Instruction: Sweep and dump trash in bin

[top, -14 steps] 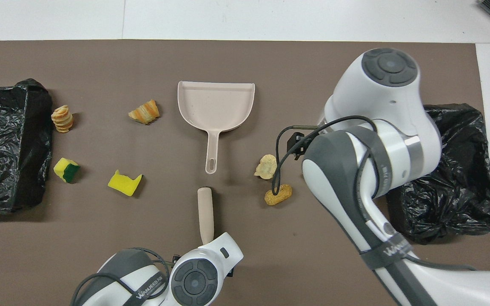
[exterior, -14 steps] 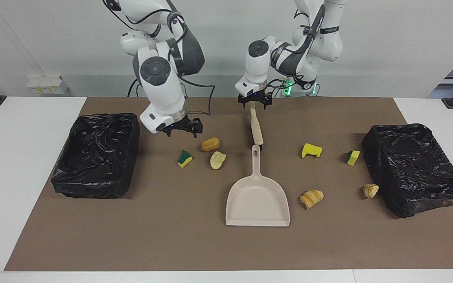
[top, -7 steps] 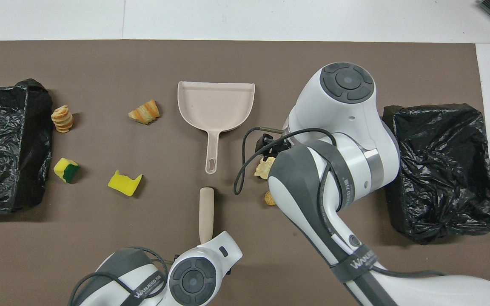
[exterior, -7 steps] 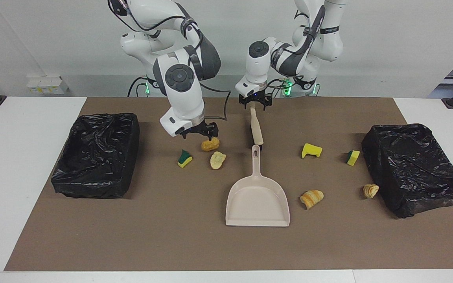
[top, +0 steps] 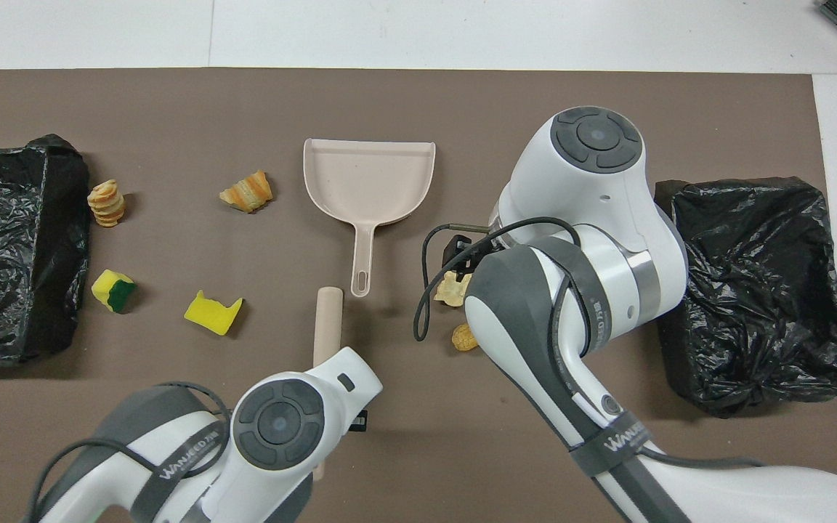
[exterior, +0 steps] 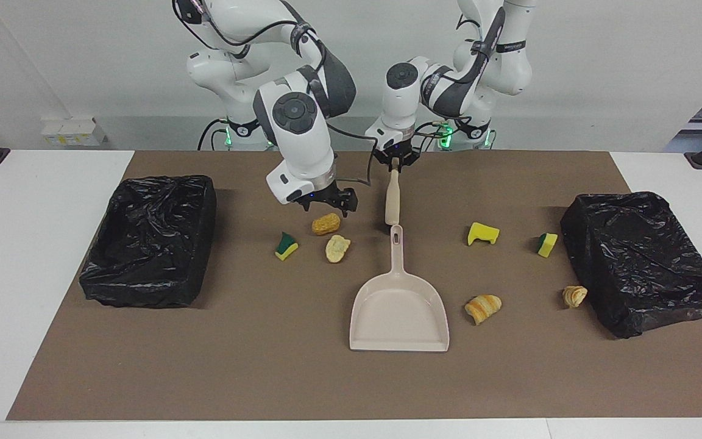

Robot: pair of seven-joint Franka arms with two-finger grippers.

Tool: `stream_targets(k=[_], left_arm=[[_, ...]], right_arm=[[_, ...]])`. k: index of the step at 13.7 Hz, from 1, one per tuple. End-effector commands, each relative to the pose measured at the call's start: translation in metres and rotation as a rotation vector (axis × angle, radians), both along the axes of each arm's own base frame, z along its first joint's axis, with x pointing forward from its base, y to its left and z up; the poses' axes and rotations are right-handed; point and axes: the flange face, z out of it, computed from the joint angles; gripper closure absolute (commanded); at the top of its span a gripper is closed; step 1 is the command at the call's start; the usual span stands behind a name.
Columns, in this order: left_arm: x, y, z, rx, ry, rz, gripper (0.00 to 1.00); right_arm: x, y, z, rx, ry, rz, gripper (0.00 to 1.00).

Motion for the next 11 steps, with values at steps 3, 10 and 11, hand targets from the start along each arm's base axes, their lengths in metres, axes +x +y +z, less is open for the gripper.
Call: stream_targets(k=[3, 10, 11], left_arm=[[0.084, 0.112, 0.008, 0.098, -0.094, 0.128, 1.00], [0.225, 0.257, 0.034, 0.120, -0.067, -0.085, 1.00], [0.229, 0.274, 0.034, 0.145, -0.065, -0.122, 1.00]], right_arm=[[0.002, 0.024, -0.012, 0.018, -0.001, 0.040, 0.00], [0.021, 0.127, -0.039, -0.019, -0.120, 0.041, 0.00], [0.028, 0.137, -0.043, -0.006, -0.144, 0.043, 0.00]])
